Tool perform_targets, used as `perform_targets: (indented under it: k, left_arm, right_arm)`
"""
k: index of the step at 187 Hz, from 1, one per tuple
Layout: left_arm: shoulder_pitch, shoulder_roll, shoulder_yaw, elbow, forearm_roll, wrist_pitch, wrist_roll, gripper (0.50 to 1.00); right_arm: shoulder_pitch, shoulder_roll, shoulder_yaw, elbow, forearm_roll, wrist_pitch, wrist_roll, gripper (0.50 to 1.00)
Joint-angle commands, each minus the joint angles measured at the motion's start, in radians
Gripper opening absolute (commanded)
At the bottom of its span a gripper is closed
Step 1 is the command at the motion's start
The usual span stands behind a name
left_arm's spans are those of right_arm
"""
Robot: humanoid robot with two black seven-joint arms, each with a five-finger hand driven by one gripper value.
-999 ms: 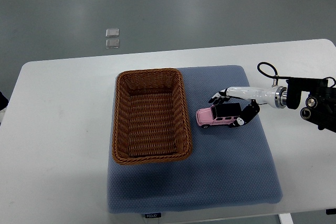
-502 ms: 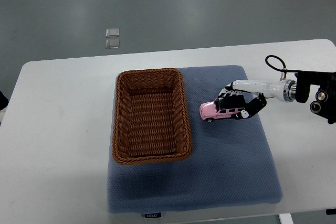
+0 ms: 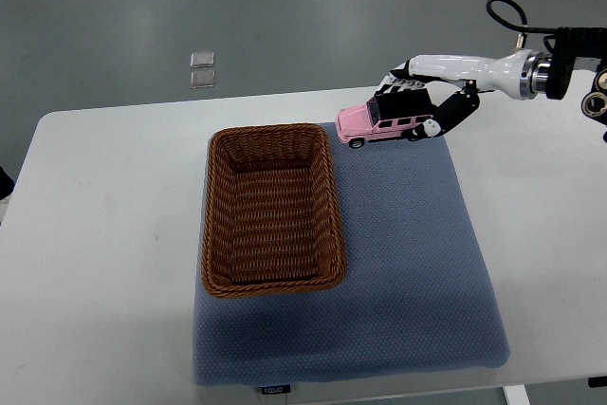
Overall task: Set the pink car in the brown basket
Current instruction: 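Carry the pink car over the brown basket and lower it inside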
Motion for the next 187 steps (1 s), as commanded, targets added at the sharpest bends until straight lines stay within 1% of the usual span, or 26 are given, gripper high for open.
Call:
perform_targets:
  k: [1,38,63,79,112,122,123,125,143,163,169,176,181,187]
  left_arm:
    - [0.0,0.0,0.0,0.0,0.002,0.0,0.0,1.0]
    - [0.002,0.0,0.0,0.0,0.0,0.0,0.0,1.0]
    - [0.0,0.0,0.0,0.0,0.0,0.0,0.0,1.0]
    - [0.0,0.0,0.0,0.0,0.002,0.0,0.0,1.0]
    - [-0.002,0.0,0.0,0.0,0.002,0.0,0.0,1.0]
    - [-0.002,0.0,0.0,0.0,0.002,0.0,0.0,1.0]
    - [0.0,0.0,0.0,0.0,0.0,0.0,0.0,1.0]
    - [0.0,0.0,0.0,0.0,0.0,0.0,0.0,1.0]
    - [0.0,0.0,0.0,0.0,0.0,0.0,0.0,1.0]
    - [0.0,0.0,0.0,0.0,0.002,0.0,-0.002,1.0]
    - [0.0,0.0,0.0,0.0,0.002,0.0,-0.002,1.0]
    - [0.0,0.0,0.0,0.0,0.0,0.0,0.0,1.0]
    - [0.0,0.0,0.0,0.0,0.0,0.0,0.0,1.0]
    - [0.0,0.0,0.0,0.0,0.0,0.0,0.0,1.0]
  right_arm:
    - [0.013,0.09,-0.012,-0.036,0.004,-0.014,-0.002,0.5]
    - [0.018,0.254,-0.062,-0.148,0.006,-0.027,-0.004,0.5]
    - [0.006,0.347,-0.088,-0.229,0.003,-0.051,-0.002,0.5]
    - [0.001,0.399,-0.098,-0.258,0.003,-0.057,-0.002,0.5]
    - [-0.016,0.475,-0.099,-0.32,0.001,-0.065,0.0,0.5]
    - [-0.016,0.475,-0.099,-0.32,0.001,-0.065,0.0,0.5]
    - [-0.026,0.494,-0.099,-0.335,0.001,-0.069,0.0,0.5]
    - [-0.029,0.497,-0.099,-0.34,0.001,-0.073,0.0,0.5]
    - [-0.054,0.512,-0.101,-0.363,0.0,-0.097,0.001,0.5]
    - [-0.077,0.531,-0.101,-0.377,-0.003,-0.102,0.004,0.5]
    - [-0.083,0.534,-0.101,-0.384,-0.006,-0.103,0.004,0.509]
    - [-0.088,0.538,-0.099,-0.395,-0.008,-0.109,0.006,0.539]
    - [-0.089,0.541,-0.099,-0.4,-0.01,-0.116,0.006,0.549]
    - [-0.091,0.544,-0.099,-0.404,-0.01,-0.126,0.009,0.574]
